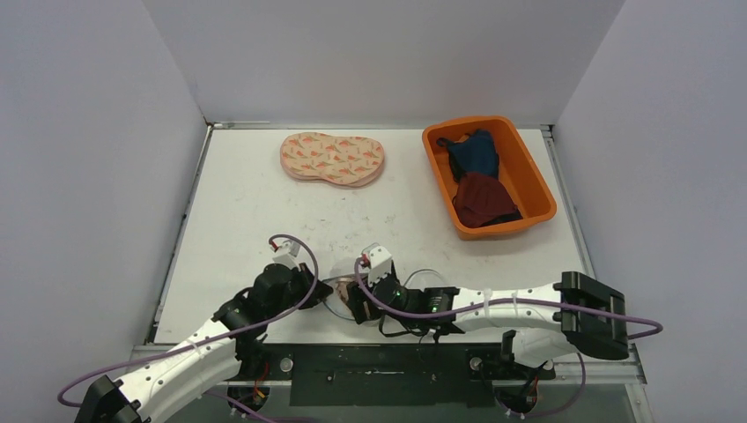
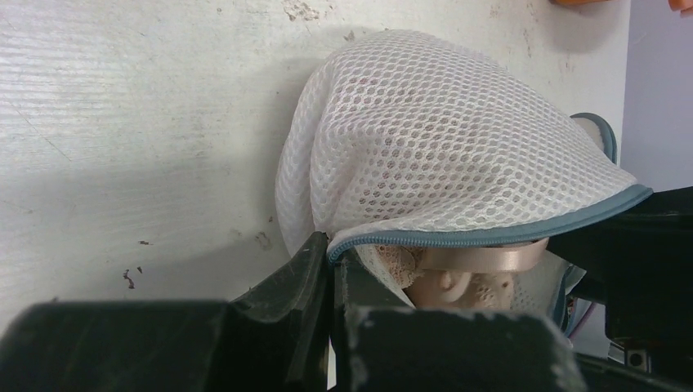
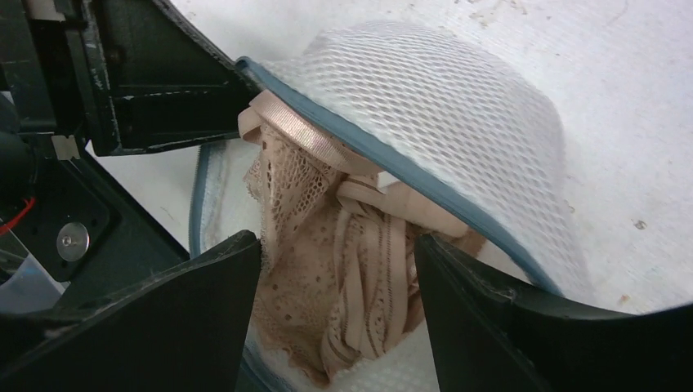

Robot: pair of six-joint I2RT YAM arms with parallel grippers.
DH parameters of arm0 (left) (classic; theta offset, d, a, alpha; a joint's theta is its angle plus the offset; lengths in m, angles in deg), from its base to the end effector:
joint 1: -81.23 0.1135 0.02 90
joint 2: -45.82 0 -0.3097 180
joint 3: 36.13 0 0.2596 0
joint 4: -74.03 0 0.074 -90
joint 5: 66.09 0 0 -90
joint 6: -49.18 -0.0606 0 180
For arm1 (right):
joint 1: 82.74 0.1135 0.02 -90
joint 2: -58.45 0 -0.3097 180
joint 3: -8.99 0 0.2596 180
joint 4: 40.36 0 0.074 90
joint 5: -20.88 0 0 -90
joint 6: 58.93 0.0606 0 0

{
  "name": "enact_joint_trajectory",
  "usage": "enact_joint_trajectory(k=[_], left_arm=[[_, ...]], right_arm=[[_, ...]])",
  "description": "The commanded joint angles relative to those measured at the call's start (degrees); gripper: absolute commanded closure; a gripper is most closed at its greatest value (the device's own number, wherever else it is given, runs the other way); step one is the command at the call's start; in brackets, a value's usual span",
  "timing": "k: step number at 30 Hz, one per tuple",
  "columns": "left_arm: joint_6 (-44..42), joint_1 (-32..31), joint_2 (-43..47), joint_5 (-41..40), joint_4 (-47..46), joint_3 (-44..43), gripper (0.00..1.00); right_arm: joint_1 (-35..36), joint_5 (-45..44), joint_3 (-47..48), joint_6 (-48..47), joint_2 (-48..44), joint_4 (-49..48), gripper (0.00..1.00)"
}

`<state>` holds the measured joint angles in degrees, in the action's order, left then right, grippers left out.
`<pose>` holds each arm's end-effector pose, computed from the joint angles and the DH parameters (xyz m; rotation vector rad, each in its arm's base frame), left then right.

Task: Unzip the laundry bag and remove the bra
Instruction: Pick up the bra from the laundry bag.

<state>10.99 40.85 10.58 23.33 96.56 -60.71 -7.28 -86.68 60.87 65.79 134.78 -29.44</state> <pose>0.1031 -0.0869 0.1705 -0.2350 2.2851 -0.8870 0.0907 0.2767 0.2307 -0.6155 2.1738 0.7548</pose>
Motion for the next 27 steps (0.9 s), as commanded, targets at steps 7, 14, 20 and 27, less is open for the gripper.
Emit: enact_joint_trajectory(k=[7, 14, 20, 27], left_arm=[[-1.16, 0.0, 2.27, 2.69, -3.07, 2.26, 1.0], [4.4, -0.05, 4.51, 7.93, -2.31, 3.26, 0.42], [9.3, -0.18, 7.05, 11.9, -5.9, 6.07, 0.41], [8.37, -0.49, 6.03, 12.39, -7.23, 6.29, 0.75]], right_arm=[[3.97, -4.39, 6.56, -2.89, 9.14, -2.09, 0.31], [4.87, -7.29, 3.68, -0.61, 9.94, -4.19, 0.32], [5.74, -9.79, 2.4, 1.2, 10.26, -6.75, 0.31], [5.75, -11.36, -0.67, 3.51, 7.89, -12.03, 0.31]])
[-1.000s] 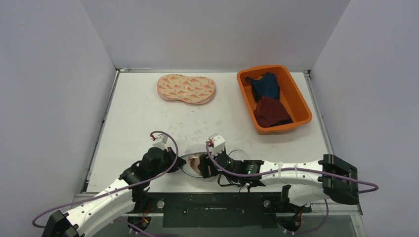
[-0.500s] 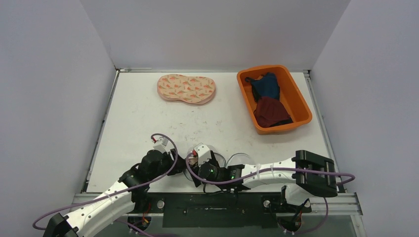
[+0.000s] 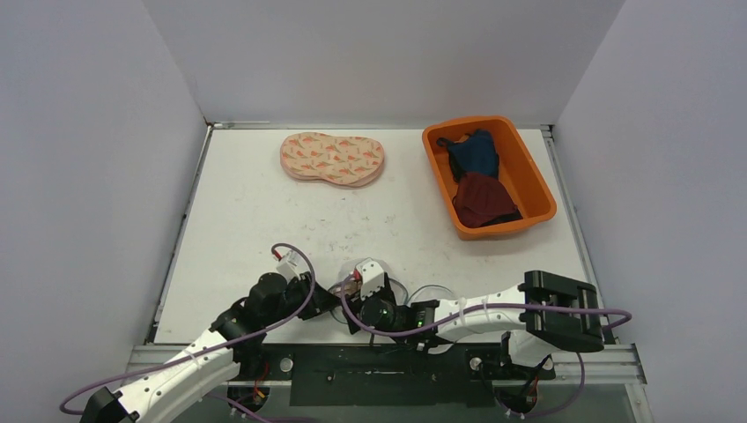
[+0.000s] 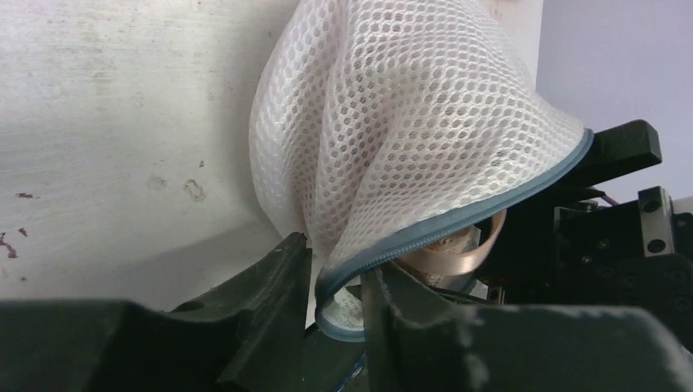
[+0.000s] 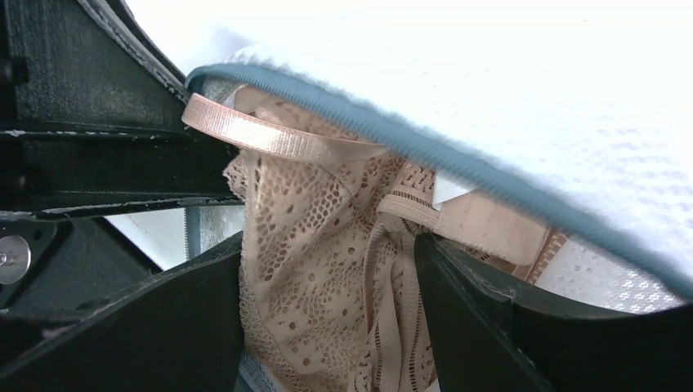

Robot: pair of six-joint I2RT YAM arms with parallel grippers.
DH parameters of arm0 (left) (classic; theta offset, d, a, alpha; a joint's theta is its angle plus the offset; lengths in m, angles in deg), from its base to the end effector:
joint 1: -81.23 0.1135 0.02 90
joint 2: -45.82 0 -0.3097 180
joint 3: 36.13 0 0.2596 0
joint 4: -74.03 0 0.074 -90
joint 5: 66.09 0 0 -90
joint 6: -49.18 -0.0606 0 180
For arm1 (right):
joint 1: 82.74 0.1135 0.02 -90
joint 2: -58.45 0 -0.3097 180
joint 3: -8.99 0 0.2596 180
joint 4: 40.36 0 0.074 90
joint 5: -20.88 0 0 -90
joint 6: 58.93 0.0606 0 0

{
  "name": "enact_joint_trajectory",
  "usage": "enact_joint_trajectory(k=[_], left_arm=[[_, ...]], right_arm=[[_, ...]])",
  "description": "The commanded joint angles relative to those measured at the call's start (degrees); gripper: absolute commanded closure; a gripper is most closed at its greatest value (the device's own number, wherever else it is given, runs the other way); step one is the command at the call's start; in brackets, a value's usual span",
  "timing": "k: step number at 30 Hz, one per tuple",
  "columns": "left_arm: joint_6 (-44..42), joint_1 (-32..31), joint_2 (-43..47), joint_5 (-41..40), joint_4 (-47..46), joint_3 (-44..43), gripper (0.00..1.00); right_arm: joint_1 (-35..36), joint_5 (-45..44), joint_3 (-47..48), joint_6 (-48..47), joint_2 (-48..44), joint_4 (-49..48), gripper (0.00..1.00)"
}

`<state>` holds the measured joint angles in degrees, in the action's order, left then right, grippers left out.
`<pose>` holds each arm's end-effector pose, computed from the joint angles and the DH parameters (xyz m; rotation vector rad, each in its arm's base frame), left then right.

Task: Unzip the laundry bag and remove the bra
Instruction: Pick up the bra from the laundry bag.

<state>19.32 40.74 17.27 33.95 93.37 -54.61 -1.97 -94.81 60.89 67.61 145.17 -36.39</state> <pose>0.0844 -0.0860 0.1505 -0.2794 2.3128 -1.1765 0.0766 0.3073 0.1939 -0.6149 2.1617 0.6494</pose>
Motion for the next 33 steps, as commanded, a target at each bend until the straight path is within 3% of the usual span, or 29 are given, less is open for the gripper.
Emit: enact_joint_trajectory(k=[1, 4, 9, 14, 29, 33], left_arm=[[-0.12, -0.38, -1.06, 1.51, -4.12, 0.27, 0.86], [-1.05, -0.55, -1.42, -0.81, -1.25, -0.74, 1.0], [-2.87, -0.69, -0.16, -5.18, 4.39, -2.32, 1.0], [-4.93, -0.81, -1.05, -8.37, 8.74, -4.3, 1.0], [-5.48, -2.3, -1.8, -9.18, 8.66, -4.51, 1.0], [-5.55, -2.4, -1.66, -9.08, 8.44, -4.49, 1.0]], right_arm=[[0.49, -3.66, -0.52, 1.82, -2.83, -4.55, 0.3], [0.59, -6.72, -0.96, 3.08, -5.58, -1.96, 0.29], [0.54, -11.7, -1.99, 5.31, -10.2, 2.77, 0.27], [0.09, -8.95, -0.37, 2.51, -8.86, 2.28, 0.26], [0.64, -6.48, 10.14, -3.13, 4.2, 2.04, 0.24], [2.25, -10.87, 7.09, -3.45, 0.84, -2.39, 0.24]])
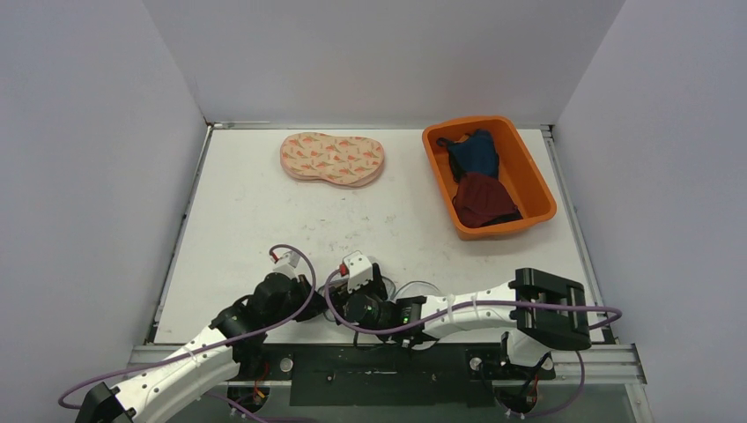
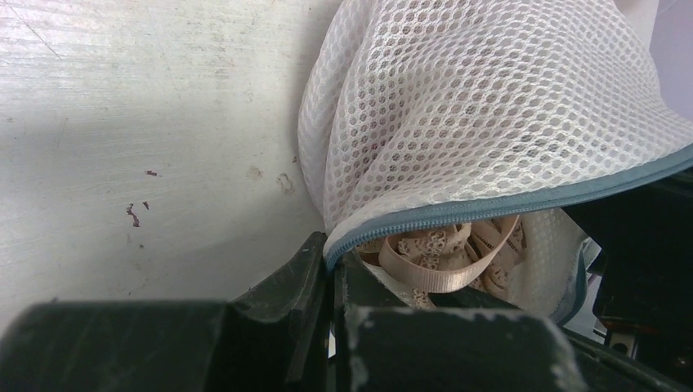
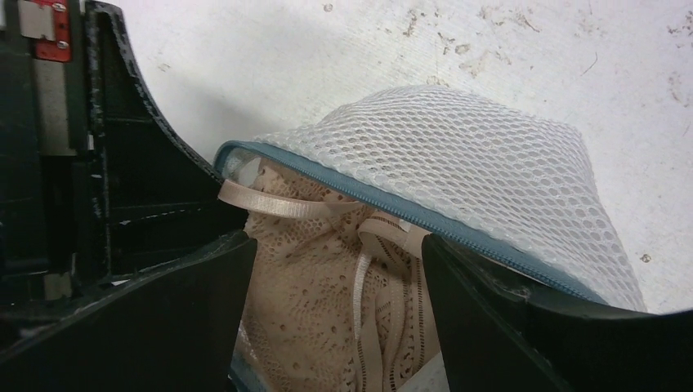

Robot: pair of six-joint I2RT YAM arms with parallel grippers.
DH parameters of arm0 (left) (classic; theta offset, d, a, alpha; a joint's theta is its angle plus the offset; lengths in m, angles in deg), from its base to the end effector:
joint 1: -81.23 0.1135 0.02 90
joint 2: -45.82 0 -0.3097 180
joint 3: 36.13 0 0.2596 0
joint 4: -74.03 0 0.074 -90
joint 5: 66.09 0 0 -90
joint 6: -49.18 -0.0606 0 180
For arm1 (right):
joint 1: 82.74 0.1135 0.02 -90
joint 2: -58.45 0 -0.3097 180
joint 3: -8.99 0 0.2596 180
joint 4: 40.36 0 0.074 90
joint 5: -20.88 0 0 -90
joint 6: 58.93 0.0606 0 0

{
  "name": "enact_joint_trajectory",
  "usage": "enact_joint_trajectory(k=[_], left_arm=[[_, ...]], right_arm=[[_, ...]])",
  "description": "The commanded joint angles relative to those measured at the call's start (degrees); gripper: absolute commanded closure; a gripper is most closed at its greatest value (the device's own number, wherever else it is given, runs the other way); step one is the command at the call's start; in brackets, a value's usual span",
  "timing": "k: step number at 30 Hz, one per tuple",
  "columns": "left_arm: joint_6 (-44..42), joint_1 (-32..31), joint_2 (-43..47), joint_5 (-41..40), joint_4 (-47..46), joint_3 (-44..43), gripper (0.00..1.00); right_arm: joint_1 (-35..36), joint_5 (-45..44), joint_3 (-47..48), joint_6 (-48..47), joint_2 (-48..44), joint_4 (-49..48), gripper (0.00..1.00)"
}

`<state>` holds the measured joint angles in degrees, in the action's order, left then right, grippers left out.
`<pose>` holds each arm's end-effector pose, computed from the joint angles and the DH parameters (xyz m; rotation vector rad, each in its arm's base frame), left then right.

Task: Unzip the laundry bag and remove the bra
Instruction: Pick up the bra from the laundry bag.

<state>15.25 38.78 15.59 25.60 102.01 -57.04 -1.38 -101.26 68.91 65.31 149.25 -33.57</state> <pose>0.0841 -0.0794 0.1458 -0.2675 2.3880 -0.9249 0.0839 0.3375 0.2134 -0.5794 2.0885 0.5627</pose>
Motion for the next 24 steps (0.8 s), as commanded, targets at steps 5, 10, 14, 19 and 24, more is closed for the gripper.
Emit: enact_joint_trajectory(k=[5, 10, 14, 19, 24], left_arm=[[-1.05, -0.41, 1.08, 0.05, -1.78, -1.45, 1.0], [-0.7, -0.43, 0.83, 0.67, -3.7, -1.39, 1.0], [-0.64, -0.37, 0.74, 1.22, -3.71, -1.52, 1.0], [-0.53, -0.52, 1.6, 1.21, -3.31, -1.27, 1.0], [-0.53, -0.52, 2.01, 1.32, -3.19, -1.38, 1.0]], right_arm=[[1.87, -2.05, 0.81, -2.64, -3.3, -1.99, 0.23], [1.96, -1.33, 5.66, -1.48, 2.42, 3.81, 0.24], [1.96, -3.96, 7.15, 0.57, 4.55, 5.25, 0.29], [1.89, -8.16, 8.73, 3.39, 6.98, 6.35, 0.35], [1.89, -10.9, 9.23, 4.5, 8.33, 5.34, 0.37]])
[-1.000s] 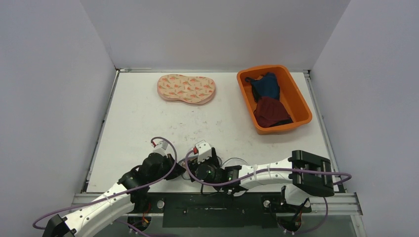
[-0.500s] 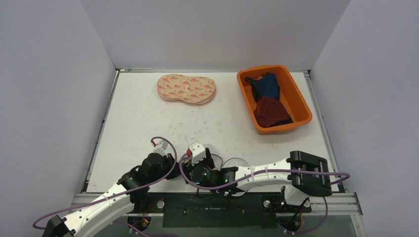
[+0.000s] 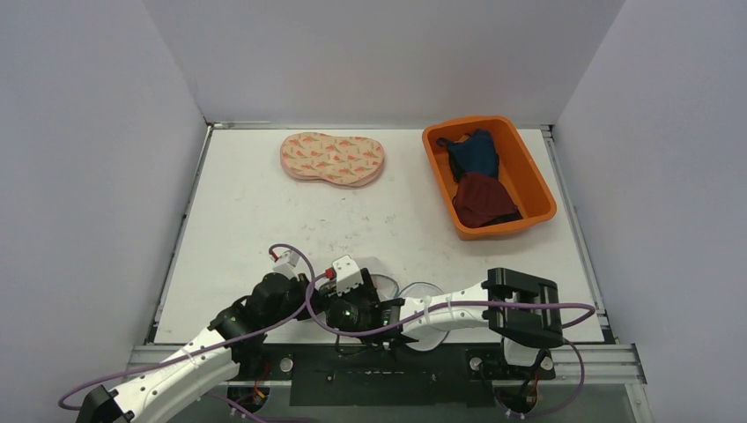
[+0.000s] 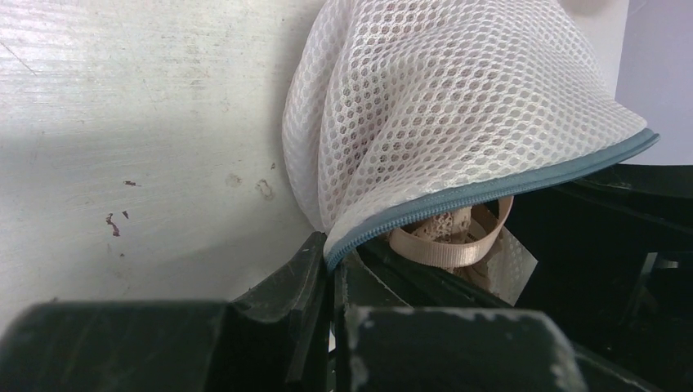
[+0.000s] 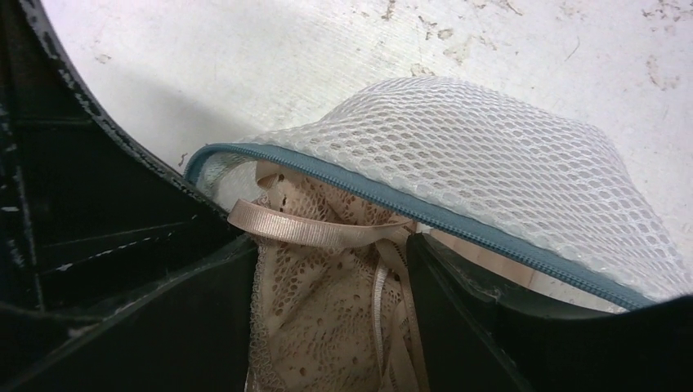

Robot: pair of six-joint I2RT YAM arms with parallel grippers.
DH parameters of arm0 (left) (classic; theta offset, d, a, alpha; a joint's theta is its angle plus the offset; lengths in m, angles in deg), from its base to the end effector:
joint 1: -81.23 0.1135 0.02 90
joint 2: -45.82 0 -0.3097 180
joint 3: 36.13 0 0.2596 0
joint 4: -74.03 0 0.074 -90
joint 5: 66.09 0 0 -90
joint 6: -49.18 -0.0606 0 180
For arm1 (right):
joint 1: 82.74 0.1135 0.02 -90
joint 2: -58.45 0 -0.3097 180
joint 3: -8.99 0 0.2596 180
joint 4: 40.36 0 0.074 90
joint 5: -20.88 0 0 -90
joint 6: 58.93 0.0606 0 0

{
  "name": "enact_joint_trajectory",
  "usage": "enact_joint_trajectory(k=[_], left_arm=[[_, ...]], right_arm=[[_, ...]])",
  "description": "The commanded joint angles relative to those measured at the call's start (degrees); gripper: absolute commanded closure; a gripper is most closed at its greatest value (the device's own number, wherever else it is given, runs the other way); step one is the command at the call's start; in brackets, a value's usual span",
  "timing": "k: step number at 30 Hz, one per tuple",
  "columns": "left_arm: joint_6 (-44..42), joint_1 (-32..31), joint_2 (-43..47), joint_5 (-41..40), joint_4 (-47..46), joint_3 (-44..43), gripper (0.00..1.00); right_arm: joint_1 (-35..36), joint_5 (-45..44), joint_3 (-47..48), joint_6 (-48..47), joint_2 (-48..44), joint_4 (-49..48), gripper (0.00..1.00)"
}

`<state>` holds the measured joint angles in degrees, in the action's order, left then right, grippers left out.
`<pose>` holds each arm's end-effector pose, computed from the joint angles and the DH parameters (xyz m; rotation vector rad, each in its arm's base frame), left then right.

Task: Unzip the laundry bag and remove the bra
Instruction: Pick up the bra from the laundry bag.

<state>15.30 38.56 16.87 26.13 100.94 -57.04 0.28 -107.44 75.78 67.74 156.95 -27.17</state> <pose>0.0839 -0.0806 0.1500 -0.2536 2.3546 -0.9668 0.0826 0.3654 0.1976 -0.5643 2.1111 0.3990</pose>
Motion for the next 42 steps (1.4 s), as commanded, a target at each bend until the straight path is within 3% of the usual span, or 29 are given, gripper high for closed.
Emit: enact_joint_trajectory(k=[1, 4, 7, 12, 21, 27, 34, 42], left_arm=[[-0.57, -0.3, 0.73, 0.77, -2.11, -1.33, 1.0], [-0.65, -0.3, 0.65, 0.92, -2.19, -1.33, 1.0], [-0.74, -0.3, 0.73, 1.02, -2.16, -1.36, 1.0], [-1.01, -0.25, 1.44, 0.39, -0.59, -1.58, 1.0], [-0.92, -0.3, 2.82, -1.77, 1.61, -1.55, 1.0], [-0.59, -0.23, 0.32, -3.39, 0.96, -1.74, 1.0], [-0.19, -0.3, -4.99, -3.31, -4.87, -1.58, 1.0], [0.48, -1.0, -10.22, 1.29, -16.66, -2.6, 1.0]], right_arm=[[0.21, -5.0, 2.26, 2.02, 0.72, -1.67, 0.38], [0.04, -5.5, 2.91, 1.61, 1.52, -2.22, 0.47], [-0.21, -5.7, 3.11, 1.48, 1.68, -2.77, 0.72], [-0.56, -5.21, 1.62, 1.66, -0.71, -3.08, 0.94], [-2.93, 1.08, -5.19, -1.28, -12.06, -3.25, 0.95], [-7.38, 15.07, -11.91, -3.89, -21.7, -7.21, 0.95], [-15.66, 32.71, -23.33, 2.2, -30.46, -21.29, 0.95], [-17.71, 37.04, -29.71, 12.14, -25.81, -42.27, 0.95]])
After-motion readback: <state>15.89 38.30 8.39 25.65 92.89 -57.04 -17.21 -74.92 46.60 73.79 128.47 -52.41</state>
